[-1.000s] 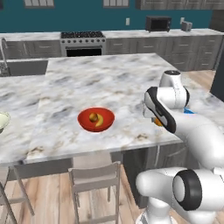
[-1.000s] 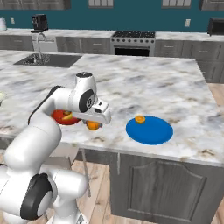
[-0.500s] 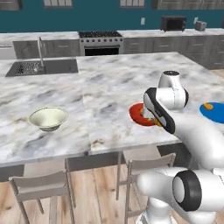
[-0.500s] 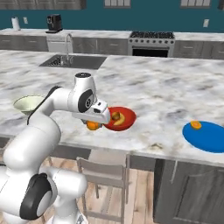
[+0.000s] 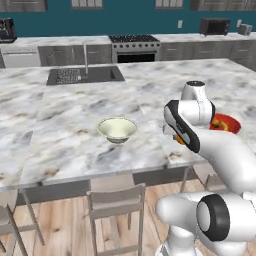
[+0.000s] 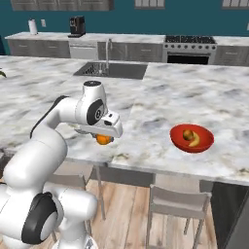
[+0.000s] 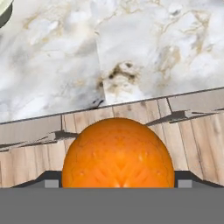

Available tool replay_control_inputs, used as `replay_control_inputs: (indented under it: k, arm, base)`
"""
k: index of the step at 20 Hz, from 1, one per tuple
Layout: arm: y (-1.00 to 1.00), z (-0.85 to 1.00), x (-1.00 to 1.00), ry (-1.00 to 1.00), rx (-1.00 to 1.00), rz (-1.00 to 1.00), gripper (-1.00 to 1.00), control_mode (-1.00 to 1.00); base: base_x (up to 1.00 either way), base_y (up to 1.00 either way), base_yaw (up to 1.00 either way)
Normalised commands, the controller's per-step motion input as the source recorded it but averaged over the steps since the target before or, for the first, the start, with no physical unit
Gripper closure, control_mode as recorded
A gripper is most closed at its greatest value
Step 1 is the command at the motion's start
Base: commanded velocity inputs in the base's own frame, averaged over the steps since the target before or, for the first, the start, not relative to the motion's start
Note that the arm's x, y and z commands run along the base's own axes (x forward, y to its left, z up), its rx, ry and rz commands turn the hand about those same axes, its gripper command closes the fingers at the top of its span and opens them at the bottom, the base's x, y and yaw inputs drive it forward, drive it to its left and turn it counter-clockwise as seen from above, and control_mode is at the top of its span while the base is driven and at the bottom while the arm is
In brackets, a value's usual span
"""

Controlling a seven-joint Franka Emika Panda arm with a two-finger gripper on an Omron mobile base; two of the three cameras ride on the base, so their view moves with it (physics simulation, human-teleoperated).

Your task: Take the fruits from the plate on the dining counter and place two fruits in each bowl.

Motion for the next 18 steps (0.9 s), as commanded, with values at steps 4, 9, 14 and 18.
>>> replay_control_inputs:
  k: [4, 9, 14, 18]
  arm:
    - [0.0, 0.0, 0.0, 0.0, 0.0, 0.0, 1.0, 1.0]
    - [0.0, 0.0, 0.0, 0.0, 0.0, 0.0, 1.0, 1.0]
    - [0.0, 0.0, 0.0, 0.0, 0.0, 0.0, 1.0, 1.0]
    - [0.0, 0.0, 0.0, 0.0, 0.0, 0.0, 1.0, 1.0]
  base:
    - [0.17, 1.0, 0.0]
    - [0.37, 0.95, 0.01]
    - [0.41, 0.08, 0.0]
    - [0.29, -0.2, 0.04]
